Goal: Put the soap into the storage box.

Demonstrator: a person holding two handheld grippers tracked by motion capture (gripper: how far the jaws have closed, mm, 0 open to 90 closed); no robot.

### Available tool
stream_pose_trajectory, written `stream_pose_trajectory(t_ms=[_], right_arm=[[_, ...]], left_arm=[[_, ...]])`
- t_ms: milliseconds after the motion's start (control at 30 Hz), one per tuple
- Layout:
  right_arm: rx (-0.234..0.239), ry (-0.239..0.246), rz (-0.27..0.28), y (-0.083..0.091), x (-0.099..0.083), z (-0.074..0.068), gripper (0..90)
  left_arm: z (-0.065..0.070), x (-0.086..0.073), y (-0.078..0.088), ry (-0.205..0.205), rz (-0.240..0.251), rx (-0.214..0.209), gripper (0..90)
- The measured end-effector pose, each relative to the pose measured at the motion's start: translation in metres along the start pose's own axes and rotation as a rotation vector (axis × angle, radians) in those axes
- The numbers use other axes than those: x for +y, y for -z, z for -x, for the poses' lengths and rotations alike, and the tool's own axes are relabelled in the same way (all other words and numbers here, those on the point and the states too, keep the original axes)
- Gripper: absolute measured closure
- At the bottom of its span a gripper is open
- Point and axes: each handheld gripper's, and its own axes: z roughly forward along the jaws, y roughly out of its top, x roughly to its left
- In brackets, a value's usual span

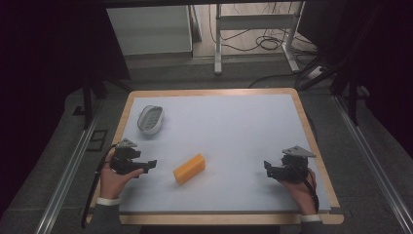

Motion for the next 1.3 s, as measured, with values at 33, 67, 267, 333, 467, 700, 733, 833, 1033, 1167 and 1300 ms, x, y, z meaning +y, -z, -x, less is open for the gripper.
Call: stream_pose_trajectory(t_ms=[33, 67, 267, 333, 467, 700, 733, 833, 1033, 1167, 1300], right_arm=[[0.000, 0.000, 0.000, 0.000, 0.000, 0.000, 7.0], [-0.005, 0.002, 0.003, 0.000, 0.000, 0.000, 7.0], [-0.017, 0.001, 0.021, 0.007, -0.002, 0.000, 7.4], [-0.015, 0.000, 0.023, 0.008, -0.002, 0.001, 7.5], [-0.014, 0.000, 0.027, 0.009, -0.001, 0.002, 7.7], [0.002, -0.028, 0.026, 0.006, -0.007, 0.013, 8.5], [0.002, -0.028, 0.026, 0.006, -0.007, 0.013, 8.5], [-0.003, -0.023, 0.020, 0.007, -0.009, 0.016, 8.9], [-0.017, -0.031, 0.030, 0.011, -0.010, 0.019, 9.1], [-0.037, -0.023, 0.034, 0.013, -0.010, 0.018, 9.1], [-0.047, -0.018, 0.037, 0.015, -0.010, 0.016, 9.0]], left_arm=[[0.000, 0.000, 0.000, 0.000, 0.000, 0.000, 17.1], [0.000, 0.000, 0.000, 0.001, -0.001, 0.001, 17.1], [-0.001, 0.001, 0.001, -0.003, 0.004, 0.004, 17.0], [0.000, 0.001, 0.002, -0.003, 0.006, 0.006, 17.0], [0.003, 0.002, 0.005, -0.013, 0.003, 0.029, 17.0], [0.007, 0.002, 0.004, -0.011, -0.014, 0.043, 17.1], [0.007, 0.003, 0.004, -0.011, -0.015, 0.042, 17.1], [0.011, 0.006, 0.008, -0.026, -0.015, 0.042, 17.5], [0.017, 0.015, 0.027, -0.065, 0.006, 0.028, 17.3], [0.017, 0.018, 0.034, -0.067, 0.022, 0.009, 16.8], [0.015, 0.020, 0.037, -0.072, 0.017, 0.010, 16.7]])
